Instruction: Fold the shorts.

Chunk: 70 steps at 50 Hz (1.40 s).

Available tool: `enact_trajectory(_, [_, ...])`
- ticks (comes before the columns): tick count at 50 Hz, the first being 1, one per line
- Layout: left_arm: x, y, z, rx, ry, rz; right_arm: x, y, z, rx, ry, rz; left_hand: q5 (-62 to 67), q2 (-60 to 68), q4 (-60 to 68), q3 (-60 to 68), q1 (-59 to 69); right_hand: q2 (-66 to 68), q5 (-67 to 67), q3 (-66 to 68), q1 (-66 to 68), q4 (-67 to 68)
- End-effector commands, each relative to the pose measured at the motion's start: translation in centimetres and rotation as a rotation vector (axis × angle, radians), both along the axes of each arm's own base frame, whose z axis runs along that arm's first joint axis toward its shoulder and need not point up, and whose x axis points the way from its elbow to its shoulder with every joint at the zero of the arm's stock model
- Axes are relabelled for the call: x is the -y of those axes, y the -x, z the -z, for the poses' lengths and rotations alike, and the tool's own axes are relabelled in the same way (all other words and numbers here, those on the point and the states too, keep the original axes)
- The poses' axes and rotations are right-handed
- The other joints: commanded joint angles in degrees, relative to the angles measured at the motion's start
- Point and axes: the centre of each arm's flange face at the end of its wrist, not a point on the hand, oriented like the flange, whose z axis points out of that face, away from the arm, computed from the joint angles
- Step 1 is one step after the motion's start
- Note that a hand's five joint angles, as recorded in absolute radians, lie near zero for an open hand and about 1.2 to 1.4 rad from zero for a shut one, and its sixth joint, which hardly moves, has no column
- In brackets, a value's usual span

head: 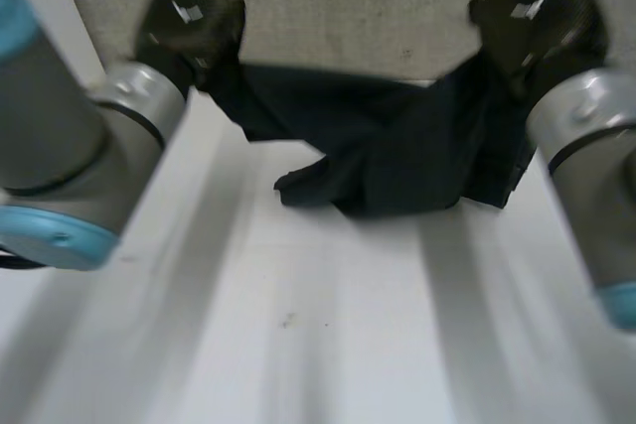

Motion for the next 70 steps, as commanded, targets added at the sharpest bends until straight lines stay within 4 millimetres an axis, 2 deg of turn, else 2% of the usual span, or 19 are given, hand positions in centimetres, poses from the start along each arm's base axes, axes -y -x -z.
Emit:
enact_trajectory(1, [-3.0,-1.8,-4.3,-0.095,0.059,0.014,0.3,1.2,-3.2,0.087,-0.047,-0.006,14.07,11.54,11.35,11.85,14.89,12.69,15.0,12.67,24.78,11.75])
enact_trajectory(8, [-3.5,-2.0,-1.3,-0.04,-0.059,0.009,2.9,1.1,0.0,0.145,-0.239,-0.064,14.07,11.54,11.35,11.85,14.89,12.69,15.0,12.67,24.78,11.75])
enact_trajectory(14, [-1.4,-1.2,3.7,0.0,-0.206,-0.005,5.8,1.5,4.8,0.221,-0.507,-0.075,14.07,11.54,11.35,11.85,14.89,12.69,15.0,12.67,24.78,11.75])
enact_trajectory(18, [-0.1,-0.7,7.1,0.047,-0.29,-0.015,5.7,1.3,8.1,0.167,-0.689,-0.099,14.07,11.54,11.35,11.85,14.89,12.69,15.0,12.67,24.78,11.75])
enact_trajectory(22, [0.2,-0.6,9.5,0.084,-0.359,-0.02,3.6,1.5,10.3,0.03,-0.837,-0.136,14.07,11.54,11.35,11.85,14.89,12.69,15.0,12.67,24.78,11.75])
enact_trajectory(26, [0.0,-0.7,10.1,0.093,-0.384,-0.02,-0.3,2.2,13.7,-0.225,-0.953,-0.251,14.07,11.54,11.35,11.85,14.89,12.69,15.0,12.67,24.78,11.75])
enact_trajectory(28, [-0.3,-0.7,10.3,0.1,-0.396,-0.019,-3.1,3.1,13.9,-0.402,-0.947,-0.317,14.07,11.54,11.35,11.85,14.89,12.69,15.0,12.67,24.78,11.75])
enact_trajectory(31, [-1.1,-1.1,10.7,0.12,-0.429,-0.017,-4.8,3.8,12.8,-0.517,-0.887,-0.354,14.07,11.54,11.35,11.85,14.89,12.69,15.0,12.67,24.78,11.75])
enact_trajectory(34, [-2.5,-1.7,10.8,0.143,-0.468,-0.015,-3.8,4.1,10.3,-0.416,-0.793,-0.293,14.07,11.54,11.35,11.85,14.89,-36.05,-33.74,-36.07,-23.96,-36.99])
enact_trajectory(36, [-3.2,-2.0,10.9,0.156,-0.488,-0.013,-2.6,4.2,8.9,-0.301,-0.745,-0.239,14.07,11.54,11.35,11.85,14.89,-55.3,-52.99,-55.32,-43.21,-56.24])
enact_trajectory(41, [-5.9,-3.1,11.2,0.183,-0.528,-0.004,-0.9,3.9,6.4,-0.107,-0.692,-0.206,14.07,11.54,11.35,11.85,14.89,-56.55,-54.24,-56.57,-44.46,-57.49])
enact_trajectory(47, [-8.4,-4.3,11.8,0.218,-0.557,0.008,0.2,3.6,5.8,0.035,-0.674,-0.189,14.07,11.54,11.35,11.85,14.89,-57.06,-54.75,-57.07,-44.97,-58.0])
enact_trajectory(50, [-9.8,-4.9,12.4,0.238,-0.576,0.016,0.9,3.1,7.2,0.076,-0.703,-0.185,14.07,11.54,11.35,11.85,14.89,-57.06,-54.75,-57.07,-44.97,-58.0])
enact_trajectory(53, [-11.2,-5.1,13.0,0.268,-0.597,0.036,2.0,2.7,9.7,0.116,-0.774,-0.17,8.91,6.38,6.18,6.68,9.72,-56.55,-54.25,-56.57,-44.46,-57.5])
enact_trajectory(59, [-12.4,-5.4,13.8,0.395,-0.582,0.068,3.7,1.9,14.0,0.143,-0.803,-0.163,-23.88,-26.41,-26.6,-26.1,-23.06,-55.38,-53.07,-55.4,-43.29,-56.32])
enact_trajectory(60, [-12.4,-5.4,13.6,0.426,-0.56,0.072,4.1,1.8,14.6,0.143,-0.795,-0.16,-30.59,-33.11,-33.31,-32.81,-29.77,-55.04,-52.73,-55.06,-42.95,-55.98])
enact_trajectory(66, [-11.3,-5.2,11.8,0.425,-0.46,0.062,5.9,0.9,17.7,0.125,-0.722,-0.094,-45.45,-47.97,-48.17,-47.67,-44.63,-49.83,-47.53,-49.85,-37.74,-50.78])
enact_trajectory(68, [-10.1,-5.0,10.7,0.39,-0.411,0.043,6.5,1.0,19.1,0.116,-0.713,-0.052,-47.96,-50.49,-50.68,-50.18,-47.15,-42.97,-40.66,-42.99,-30.88,-43.91])
enact_trajectory(70, [-9.2,-5.0,9.9,0.365,-0.379,0.026,6.8,0.9,19.7,0.111,-0.716,-0.041,-50.66,-53.19,-53.38,-52.88,-49.84,-28.69,-26.38,-28.71,-16.6,-29.63])
